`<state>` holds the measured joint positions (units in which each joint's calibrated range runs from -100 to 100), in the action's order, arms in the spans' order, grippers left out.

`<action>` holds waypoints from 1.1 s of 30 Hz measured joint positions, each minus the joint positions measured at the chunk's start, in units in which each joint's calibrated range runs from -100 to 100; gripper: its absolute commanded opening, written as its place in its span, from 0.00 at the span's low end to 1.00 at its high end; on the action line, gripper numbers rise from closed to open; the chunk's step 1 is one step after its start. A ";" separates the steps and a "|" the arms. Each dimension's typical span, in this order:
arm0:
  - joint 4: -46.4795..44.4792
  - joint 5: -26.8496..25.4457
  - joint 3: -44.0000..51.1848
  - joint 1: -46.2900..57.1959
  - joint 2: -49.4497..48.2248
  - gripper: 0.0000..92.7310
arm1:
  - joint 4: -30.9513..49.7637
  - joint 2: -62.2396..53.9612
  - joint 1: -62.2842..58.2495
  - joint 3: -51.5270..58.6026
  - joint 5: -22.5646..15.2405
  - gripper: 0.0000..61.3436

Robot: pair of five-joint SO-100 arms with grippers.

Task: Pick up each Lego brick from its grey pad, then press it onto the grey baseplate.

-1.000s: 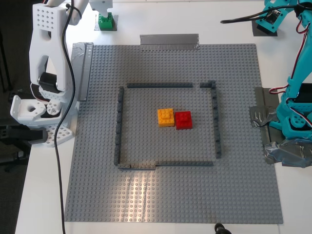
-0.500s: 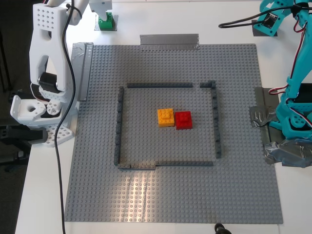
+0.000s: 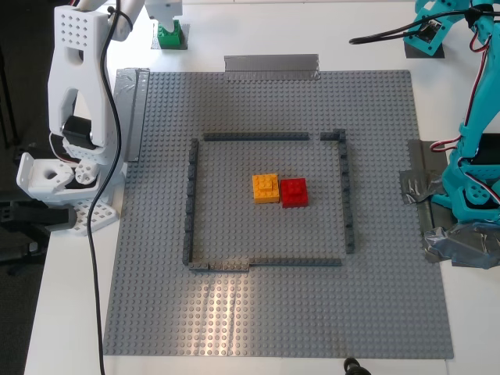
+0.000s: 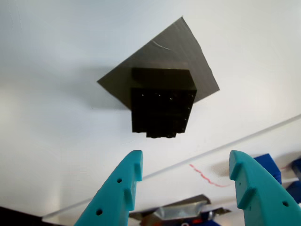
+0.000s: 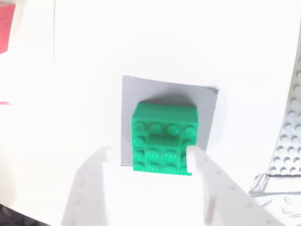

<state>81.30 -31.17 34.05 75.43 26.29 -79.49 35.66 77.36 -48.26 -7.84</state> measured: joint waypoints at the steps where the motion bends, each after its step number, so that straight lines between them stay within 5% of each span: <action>1: 0.26 0.00 0.00 0.00 0.00 0.22 | 0.24 0.00 0.18 0.00 0.20 0.33; 33: -0.52 2.09 0.00 1.04 3.47 0.21 | 2.01 1.64 1.36 1.45 0.54 0.34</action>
<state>80.78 -29.08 34.05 76.47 29.75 -77.47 37.31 78.73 -46.81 -7.31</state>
